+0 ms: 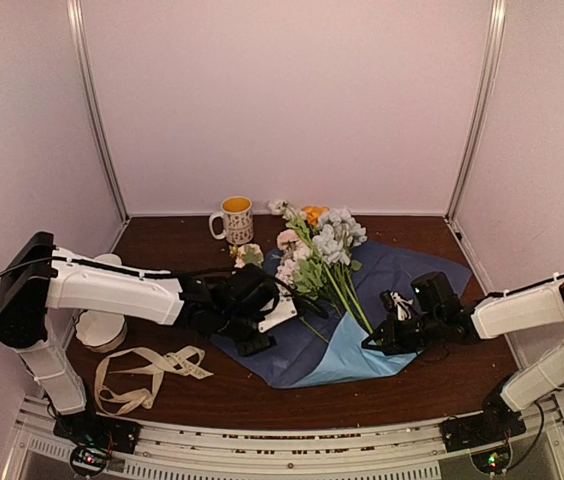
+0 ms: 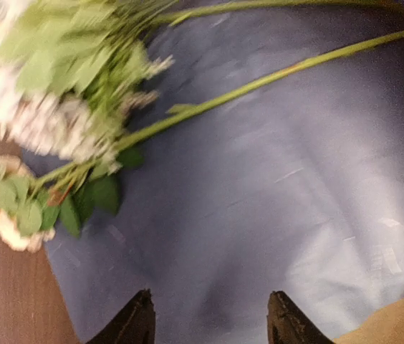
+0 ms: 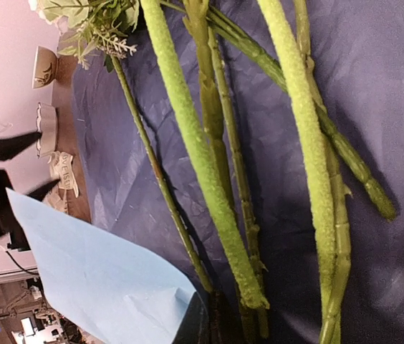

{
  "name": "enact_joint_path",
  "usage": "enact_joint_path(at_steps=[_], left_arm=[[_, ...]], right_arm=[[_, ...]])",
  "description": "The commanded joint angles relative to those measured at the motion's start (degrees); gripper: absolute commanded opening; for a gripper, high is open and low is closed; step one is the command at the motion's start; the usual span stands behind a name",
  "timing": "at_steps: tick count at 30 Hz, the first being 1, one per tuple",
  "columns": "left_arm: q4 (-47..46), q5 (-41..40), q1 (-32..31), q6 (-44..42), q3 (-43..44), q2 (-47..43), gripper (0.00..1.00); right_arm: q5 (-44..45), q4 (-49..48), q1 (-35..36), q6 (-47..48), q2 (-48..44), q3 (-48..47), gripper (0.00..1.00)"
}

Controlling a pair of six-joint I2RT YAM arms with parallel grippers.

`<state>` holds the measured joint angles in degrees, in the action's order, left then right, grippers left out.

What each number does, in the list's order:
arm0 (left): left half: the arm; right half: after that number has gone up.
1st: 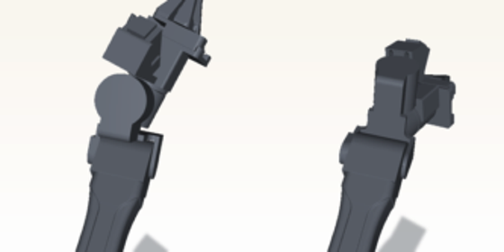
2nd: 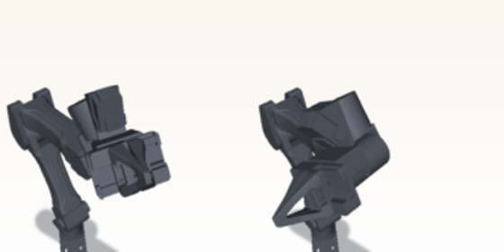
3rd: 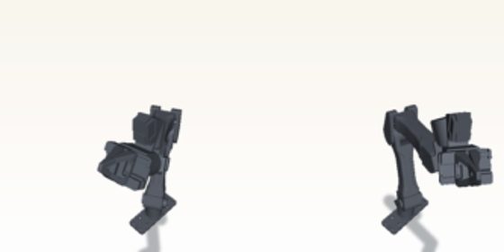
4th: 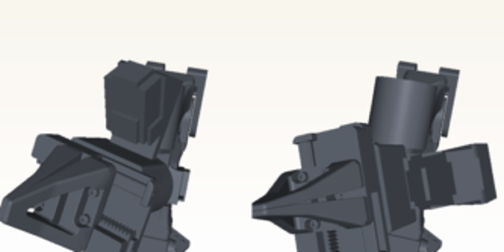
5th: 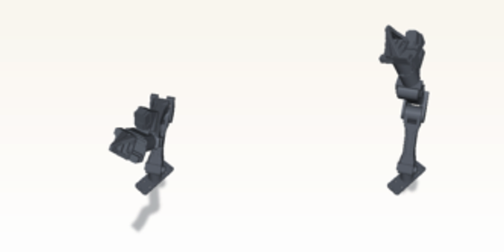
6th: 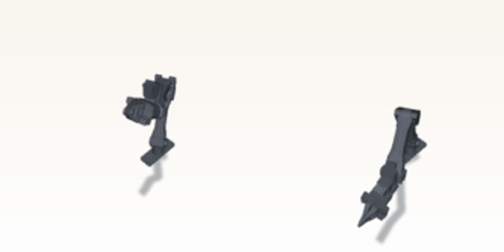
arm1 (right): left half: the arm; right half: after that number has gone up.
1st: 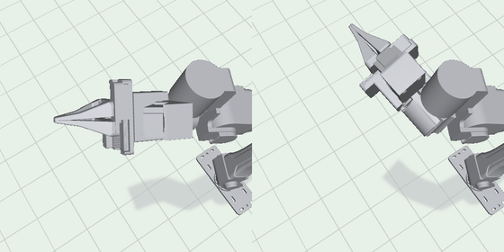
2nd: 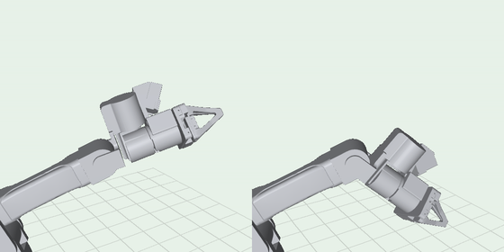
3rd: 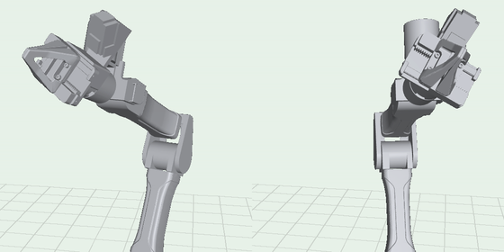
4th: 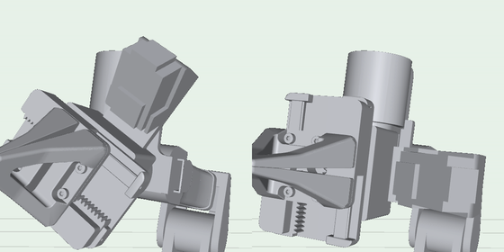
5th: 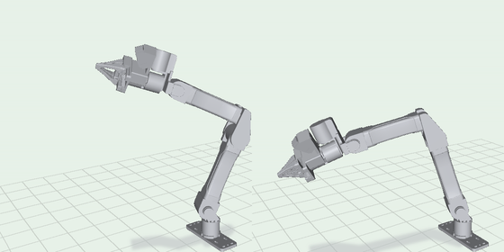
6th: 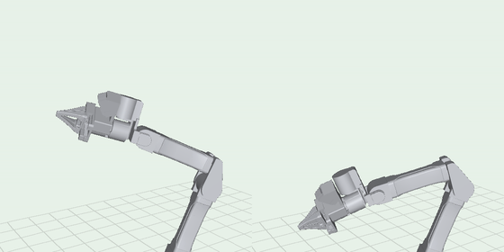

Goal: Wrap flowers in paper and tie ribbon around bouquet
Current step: Press the fold line of the 1/4-folded wrapping paper.

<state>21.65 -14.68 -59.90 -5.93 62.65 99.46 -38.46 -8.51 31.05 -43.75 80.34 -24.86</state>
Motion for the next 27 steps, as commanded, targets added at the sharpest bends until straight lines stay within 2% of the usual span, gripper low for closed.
enact_joint_path(at_steps=[1, 4, 8, 13, 15, 19, 23, 27], left_arm=[[-5.6, 13.3, -8.0, -8.3, 2.3, 0.1, 0.59], [-4.9, 21.4, -9.3, -7.9, 4.7, 2.1, 0.64], [-6.4, 28.5, -9.3, -6.6, 5.5, 3.6, 0.71], [-6.4, 29.2, -9.2, -6.1, 6.4, 5.1, 0.72], [-6.8, 26.9, -9.3, -4.8, 7.0, 6.3, 0.72], [-1.0, 23.0, -8.8, -2.0, 12.4, 11.5, 0.64], [-0.5, 23.6, -7.4, 1.0, 13.5, 13.2, 0.51], [-0.5, 24.0, -6.7, 2.2, 13.2, 13.2, 0.49]], right_arm=[[4.6, 6.6, 0.2, 2.8, -2.3, -3.5, 0.0], [7.6, 9.8, 0.2, 3.9, -3.0, -4.8, 0.0], [8.4, 9.3, 0.2, 3.4, -2.8, -5.1, 0.0], [8.8, 8.9, 0.2, 3.2, -2.1, -5.6, 0.0], [8.7, 8.5, 0.2, 3.0, -2.2, -5.6, 0.0], [8.5, 7.9, 0.2, 2.7, -2.5, -5.7, 0.0], [8.3, 8.1, 0.2, 2.9, -2.5, -5.6, 0.0], [8.9, 8.7, 0.2, 3.5, -2.7, -5.6, 0.0]])
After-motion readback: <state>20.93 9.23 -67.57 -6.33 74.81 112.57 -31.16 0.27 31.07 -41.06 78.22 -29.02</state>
